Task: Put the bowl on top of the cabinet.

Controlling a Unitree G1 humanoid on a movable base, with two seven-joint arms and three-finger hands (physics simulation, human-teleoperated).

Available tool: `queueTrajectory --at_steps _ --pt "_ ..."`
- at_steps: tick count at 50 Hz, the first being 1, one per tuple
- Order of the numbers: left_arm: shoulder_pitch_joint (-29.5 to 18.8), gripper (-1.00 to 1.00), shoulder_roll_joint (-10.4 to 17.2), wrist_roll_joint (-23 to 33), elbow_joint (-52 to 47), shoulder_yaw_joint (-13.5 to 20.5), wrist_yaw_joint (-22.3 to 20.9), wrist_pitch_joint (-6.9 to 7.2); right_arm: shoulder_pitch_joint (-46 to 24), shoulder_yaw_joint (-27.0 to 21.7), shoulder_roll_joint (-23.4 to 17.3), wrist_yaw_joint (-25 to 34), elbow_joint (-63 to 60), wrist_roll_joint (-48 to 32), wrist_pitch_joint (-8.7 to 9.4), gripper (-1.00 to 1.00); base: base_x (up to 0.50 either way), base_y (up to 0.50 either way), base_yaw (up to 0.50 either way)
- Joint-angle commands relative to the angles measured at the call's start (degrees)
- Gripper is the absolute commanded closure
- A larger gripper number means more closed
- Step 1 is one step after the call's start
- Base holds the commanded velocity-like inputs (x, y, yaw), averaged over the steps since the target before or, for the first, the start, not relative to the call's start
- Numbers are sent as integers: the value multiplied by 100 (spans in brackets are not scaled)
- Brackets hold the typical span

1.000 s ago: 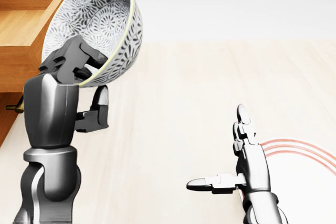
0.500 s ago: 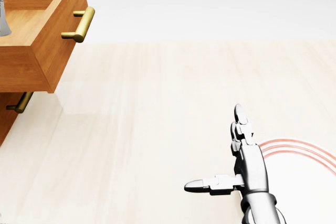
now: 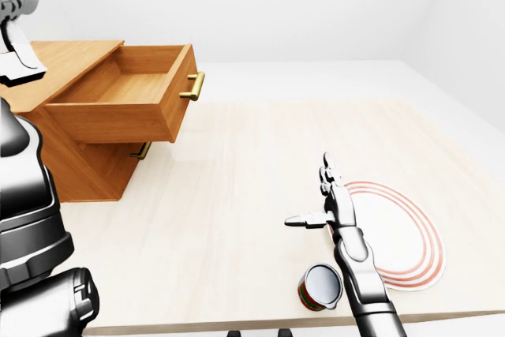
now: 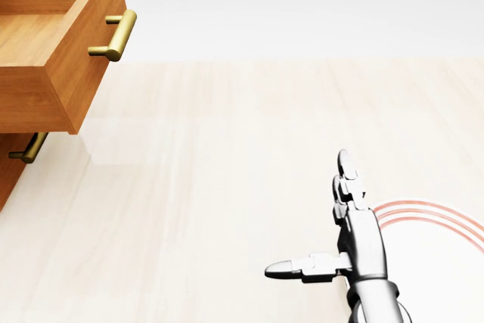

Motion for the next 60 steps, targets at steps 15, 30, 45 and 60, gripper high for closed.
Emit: queueTrajectory --at_steps 15,30,45,60 --pt "-416 99 1298 95 4285 -122 1196 -985 22 27 13 -30 7 -75 0 -100 0 0 0" --pt "-1546 98 1353 1026 6739 -975 1196 -985 52 60 25 -12 -33 -79 0 -100 0 0 0" --pt "-1712 98 1264 1572 7002 -1154 1196 -985 40 65 27 -9 -3 -86 0 -100 0 0 0" --pt "-1651 -100 1363 1489 6596 -997 1196 -985 9 83 36 -28 107 -106 0 -100 0 0 0"
